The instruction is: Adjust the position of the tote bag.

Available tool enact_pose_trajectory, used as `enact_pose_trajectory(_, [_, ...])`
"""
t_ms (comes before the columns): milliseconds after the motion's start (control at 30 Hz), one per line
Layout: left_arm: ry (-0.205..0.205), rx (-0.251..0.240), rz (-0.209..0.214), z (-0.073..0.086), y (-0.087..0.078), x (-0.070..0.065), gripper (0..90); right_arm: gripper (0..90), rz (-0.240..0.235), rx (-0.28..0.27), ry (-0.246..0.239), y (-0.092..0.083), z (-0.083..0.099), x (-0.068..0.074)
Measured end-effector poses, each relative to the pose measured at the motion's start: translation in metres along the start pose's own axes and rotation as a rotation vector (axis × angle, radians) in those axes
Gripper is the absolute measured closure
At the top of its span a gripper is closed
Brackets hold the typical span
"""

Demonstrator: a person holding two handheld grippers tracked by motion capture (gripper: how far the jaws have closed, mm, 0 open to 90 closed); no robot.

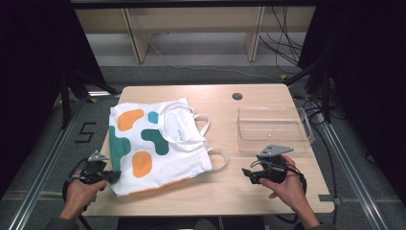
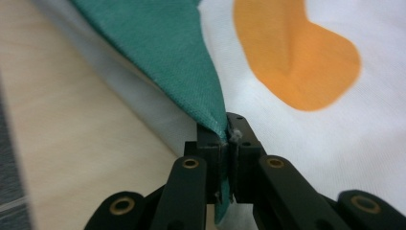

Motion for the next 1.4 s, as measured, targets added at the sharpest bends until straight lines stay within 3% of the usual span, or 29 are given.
enact_pose_trajectory(67, [0.043, 0.001, -0.053, -0.005, 0.004, 0.013, 84.2, 24.4, -0.004, 0.004, 0.001, 0.001, 0.000, 0.000])
enact_pose_trajectory(133, [0.056, 0.023, -0.097, -0.012, 0.009, 0.025, 83.4, 24.4, -0.009, 0.018, 0.000, 0.002, 0.001, 0.000])
enact_pose_trajectory(167, [0.087, 0.033, -0.140, -0.019, 0.015, 0.035, 83.3, 24.5, -0.008, 0.019, -0.001, 0.002, 0.001, 0.000])
enact_pose_trajectory(233, [0.099, 0.032, -0.162, -0.023, 0.019, 0.040, 83.2, 24.6, -0.006, 0.031, 0.017, 0.002, 0.001, 0.001])
enact_pose_trajectory(267, [0.114, 0.036, -0.204, -0.031, 0.028, 0.049, 82.7, 24.6, -0.008, 0.036, 0.011, 0.003, 0.001, 0.001])
enact_pose_trajectory(300, [0.101, 0.031, -0.231, -0.034, 0.032, 0.051, 82.2, 24.6, -0.003, 0.028, 0.015, 0.005, 0.001, 0.001])
enact_pose_trajectory(367, [0.087, 0.019, -0.243, -0.037, 0.035, 0.051, 78.6, 24.6, -0.003, 0.030, 0.015, 0.005, 0.000, 0.002])
enact_pose_trajectory(400, [0.089, 0.020, -0.256, -0.040, 0.036, 0.050, 72.3, 24.6, -0.008, 0.035, 0.017, 0.006, 0.000, 0.002])
enact_pose_trajectory(433, [0.085, 0.018, -0.261, -0.042, 0.034, 0.047, 72.3, 24.6, -0.008, 0.035, 0.017, 0.006, 0.000, 0.002])
enact_pose_trajectory(467, [0.043, -0.010, -0.270, -0.047, 0.025, 0.041, 59.0, 24.6, -0.006, 0.036, 0.015, 0.006, 0.001, 0.000])
enact_pose_trajectory(500, [0.043, -0.010, -0.270, -0.047, 0.025, 0.041, 53.7, 24.6, -0.006, 0.036, 0.015, 0.006, 0.001, 0.000])
enact_pose_trajectory(533, [0.015, -0.061, -0.265, -0.052, 0.015, 0.028, 48.5, 24.6, -0.010, 0.049, 0.037, 0.004, 0.001, 0.001])
enact_pose_trajectory(567, [0.015, -0.061, -0.265, -0.052, 0.015, 0.028, 44.8, 24.6, -0.008, 0.049, 0.036, 0.004, 0.000, 0.000])
enact_pose_trajectory(600, [0.021, -0.065, -0.254, -0.055, 0.011, 0.019, 44.8, 24.6, -0.008, 0.049, 0.036, 0.004, 0.000, 0.000])
enact_pose_trajectory(667, [0.030, -0.070, -0.222, -0.059, 0.007, -0.003, 36.6, 24.6, -0.012, 0.051, 0.029, 0.004, 0.000, 0.001])
enact_pose_trajectory(700, [0.063, -0.017, -0.194, -0.063, 0.007, -0.022, 31.9, 25.1, -0.007, 0.044, 0.008, 0.005, 0.000, 0.001])
enact_pose_trajectory(833, [0.042, -0.027, -0.190, -0.068, 0.009, -0.036, 27.6, 25.1, -0.019, 0.054, -0.002, 0.004, 0.000, 0.003])
enact_pose_trajectory(867, [0.038, -0.011, -0.190, -0.068, 0.009, -0.035, 28.4, 25.1, -0.019, 0.043, 0.013, 0.003, -0.001, 0.004])
enact_pose_trajectory(933, [-0.010, -0.001, -0.215, -0.063, 0.010, -0.015, 32.5, 25.1, -0.018, 0.036, -0.004, 0.004, 0.001, 0.003])
enact_pose_trajectory(1000, [-0.014, 0.009, -0.203, -0.061, 0.009, -0.010, 42.7, 25.1, -0.015, 0.037, 0.001, 0.003, 0.001, 0.002])
enact_pose_trajectory(1067, [-0.019, 0.018, -0.181, -0.056, 0.006, -0.005, 49.6, 25.1, -0.016, 0.039, 0.002, 0.003, 0.001, 0.002])
enact_pose_trajectory(1100, [-0.002, 0.033, -0.149, -0.055, 0.004, -0.004, 49.6, 25.1, -0.016, 0.039, 0.002, 0.003, 0.001, 0.002])
enact_pose_trajectory(1133, [-0.018, 0.058, -0.118, -0.054, 0.005, -0.004, 49.8, 25.1, -0.016, 0.041, 0.000, 0.004, 0.001, 0.002])
enact_pose_trajectory(1167, [-0.027, 0.059, -0.115, -0.052, 0.007, -0.005, 51.1, 25.1, -0.024, 0.061, 0.011, 0.003, 0.000, 0.004])
enact_pose_trajectory(1200, [0.054, 0.113, -0.150, -0.050, 0.010, -0.003, 58.7, 25.1, -0.023, 0.051, -0.007, 0.003, 0.000, 0.003])
enact_pose_trajectory(1233, [0.054, 0.113, -0.150, -0.050, 0.010, -0.003, 69.4, 25.1, -0.027, 0.059, -0.005, 0.003, 0.000, 0.004])
enact_pose_trajectory(1267, [0.094, 0.129, -0.168, -0.049, 0.012, 0.000, 69.4, 25.1, -0.027, 0.059, -0.005, 0.003, 0.000, 0.004])
enact_pose_trajectory(1367, [0.083, 0.115, -0.133, -0.047, 0.019, 0.008, 85.7, 25.1, -0.025, 0.057, -0.007, 0.002, 0.000, 0.004])
enact_pose_trajectory(1400, [0.110, 0.132, -0.136, -0.046, 0.024, 0.012, 86.3, 25.1, -0.026, 0.057, -0.009, 0.002, 0.001, 0.003])
Point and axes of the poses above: each handheld gripper's, and its own axes: y roughly forward along the jaws, z roughly out of its underside, x roughly to its left, the point moved 2 cm from there along y, roughly forward along the jaws, and after that the axes turned 12 degrees about -x, right-handed, at the moved point
